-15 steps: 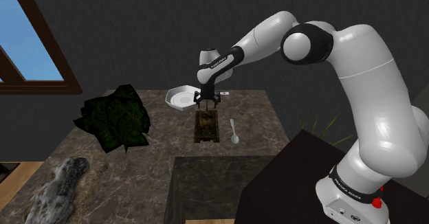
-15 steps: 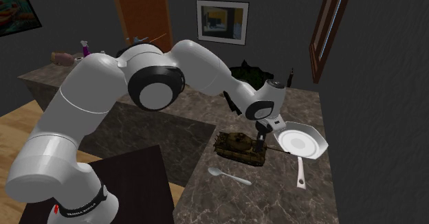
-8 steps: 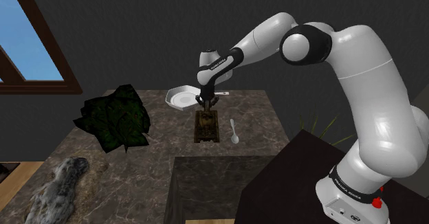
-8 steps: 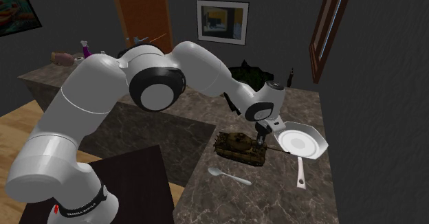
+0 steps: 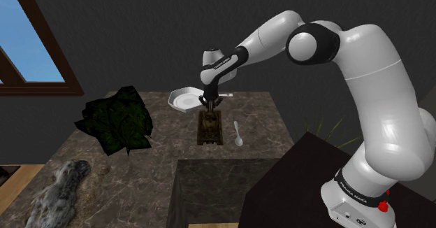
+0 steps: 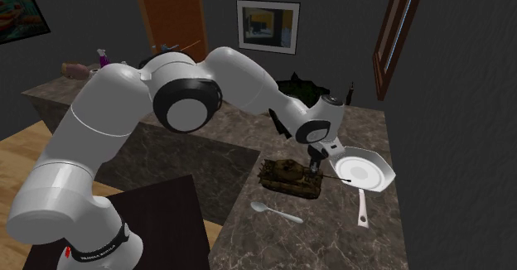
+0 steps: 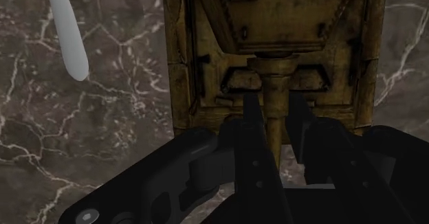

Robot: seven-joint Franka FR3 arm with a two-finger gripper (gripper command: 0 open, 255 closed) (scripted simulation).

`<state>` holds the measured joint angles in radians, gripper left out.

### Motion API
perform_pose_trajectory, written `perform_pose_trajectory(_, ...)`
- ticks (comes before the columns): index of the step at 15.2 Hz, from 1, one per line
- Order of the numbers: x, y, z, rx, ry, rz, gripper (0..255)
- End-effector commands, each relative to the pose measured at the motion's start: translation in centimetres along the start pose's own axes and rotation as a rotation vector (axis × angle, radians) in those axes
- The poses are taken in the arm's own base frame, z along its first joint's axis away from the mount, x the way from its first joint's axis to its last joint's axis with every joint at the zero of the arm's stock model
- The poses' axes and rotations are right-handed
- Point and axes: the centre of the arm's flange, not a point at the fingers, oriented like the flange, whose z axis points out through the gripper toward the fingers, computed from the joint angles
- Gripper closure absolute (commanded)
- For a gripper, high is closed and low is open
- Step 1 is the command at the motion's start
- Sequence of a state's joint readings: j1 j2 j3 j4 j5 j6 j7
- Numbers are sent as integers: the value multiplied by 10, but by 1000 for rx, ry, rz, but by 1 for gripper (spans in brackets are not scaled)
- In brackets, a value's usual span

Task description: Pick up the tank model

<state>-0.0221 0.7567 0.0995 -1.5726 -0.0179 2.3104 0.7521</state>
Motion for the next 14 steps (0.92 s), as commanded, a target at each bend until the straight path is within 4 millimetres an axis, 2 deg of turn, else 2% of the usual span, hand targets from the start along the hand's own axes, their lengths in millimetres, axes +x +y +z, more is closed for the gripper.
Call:
perform_pose_trajectory(1,0,-1,-10,1,2,0,255)
perform_pose_trajectory(12,-3,-3,-68,1,2,0,255)
perform_pose_trajectory(14,-3,-3,-69,1,2,0,255)
